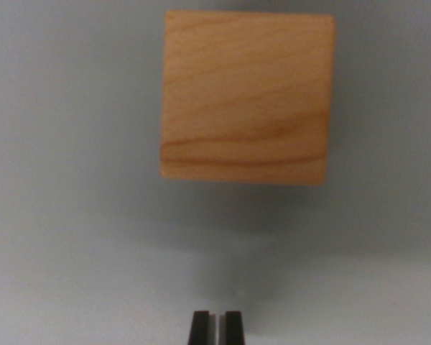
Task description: Push wooden cube
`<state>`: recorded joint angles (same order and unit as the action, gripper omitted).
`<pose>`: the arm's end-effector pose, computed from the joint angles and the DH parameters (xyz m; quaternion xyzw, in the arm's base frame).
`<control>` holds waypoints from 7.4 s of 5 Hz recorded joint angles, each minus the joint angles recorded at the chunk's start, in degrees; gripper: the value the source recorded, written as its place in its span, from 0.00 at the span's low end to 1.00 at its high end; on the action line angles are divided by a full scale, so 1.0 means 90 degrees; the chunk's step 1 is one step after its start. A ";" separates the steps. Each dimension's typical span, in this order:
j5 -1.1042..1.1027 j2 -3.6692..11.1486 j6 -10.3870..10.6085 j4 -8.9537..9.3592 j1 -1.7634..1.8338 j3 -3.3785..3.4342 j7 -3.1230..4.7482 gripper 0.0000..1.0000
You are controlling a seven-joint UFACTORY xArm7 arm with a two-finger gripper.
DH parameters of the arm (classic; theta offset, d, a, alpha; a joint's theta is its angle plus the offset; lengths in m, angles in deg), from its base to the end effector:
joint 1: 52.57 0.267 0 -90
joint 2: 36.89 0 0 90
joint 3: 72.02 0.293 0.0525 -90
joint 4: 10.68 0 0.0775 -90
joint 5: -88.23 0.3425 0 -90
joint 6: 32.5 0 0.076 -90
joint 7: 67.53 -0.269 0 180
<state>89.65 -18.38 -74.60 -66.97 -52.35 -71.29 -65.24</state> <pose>0.4693 0.0115 0.0310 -0.9991 -0.0185 0.0376 0.0104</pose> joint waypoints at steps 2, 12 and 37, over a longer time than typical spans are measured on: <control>0.0000 0.0007 0.0016 0.0012 0.0001 0.0001 0.0000 0.00; -0.0002 0.0126 -0.0061 -0.0185 0.0001 0.0000 -0.0002 1.00; -0.0040 0.2024 -0.1281 -0.3302 0.0004 -0.0017 -0.0024 1.00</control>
<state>89.29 -0.16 -86.13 -96.69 -52.31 -71.44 -65.46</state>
